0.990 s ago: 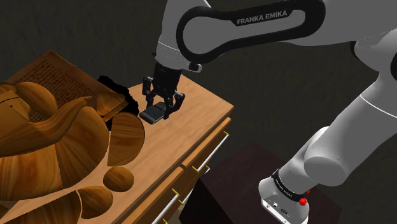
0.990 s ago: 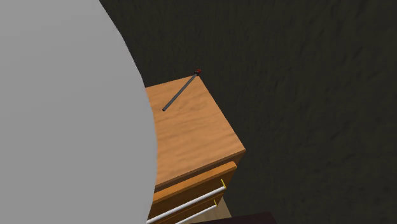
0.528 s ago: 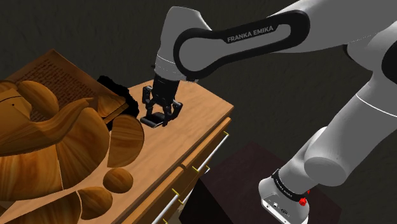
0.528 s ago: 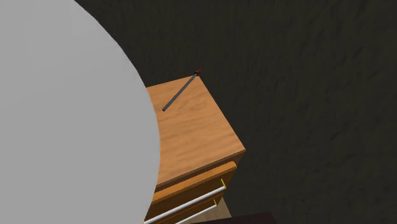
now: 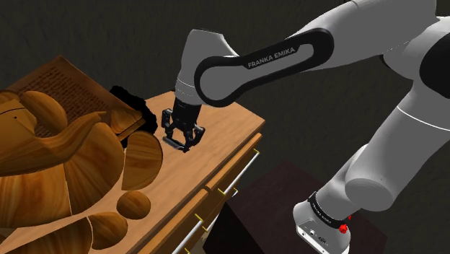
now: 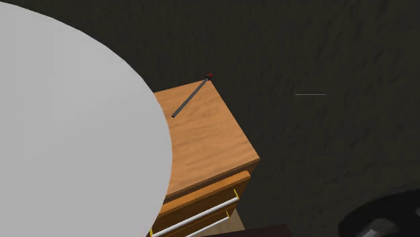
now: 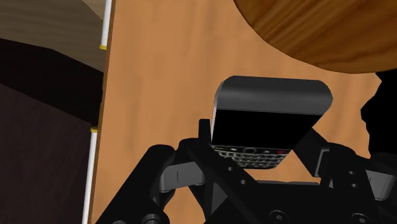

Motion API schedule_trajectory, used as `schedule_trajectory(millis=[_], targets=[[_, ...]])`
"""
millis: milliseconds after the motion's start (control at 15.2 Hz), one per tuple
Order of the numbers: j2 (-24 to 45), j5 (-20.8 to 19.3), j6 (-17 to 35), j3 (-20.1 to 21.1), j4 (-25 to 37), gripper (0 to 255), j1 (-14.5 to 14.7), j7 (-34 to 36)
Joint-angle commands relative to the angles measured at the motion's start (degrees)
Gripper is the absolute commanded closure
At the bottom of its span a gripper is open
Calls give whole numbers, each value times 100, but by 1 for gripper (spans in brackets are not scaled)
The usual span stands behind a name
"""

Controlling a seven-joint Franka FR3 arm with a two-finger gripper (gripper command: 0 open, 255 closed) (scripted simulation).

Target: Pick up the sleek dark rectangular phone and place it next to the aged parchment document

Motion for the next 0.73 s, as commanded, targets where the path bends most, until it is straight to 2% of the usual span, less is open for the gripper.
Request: schedule_trajectory(millis=[0,198,660], targets=[[100,-43,144,-1,-59,255,21,20],[247,-106,358,-13,-140,255,43,33],[247,-106,358,-11,-140,255,42,33]])
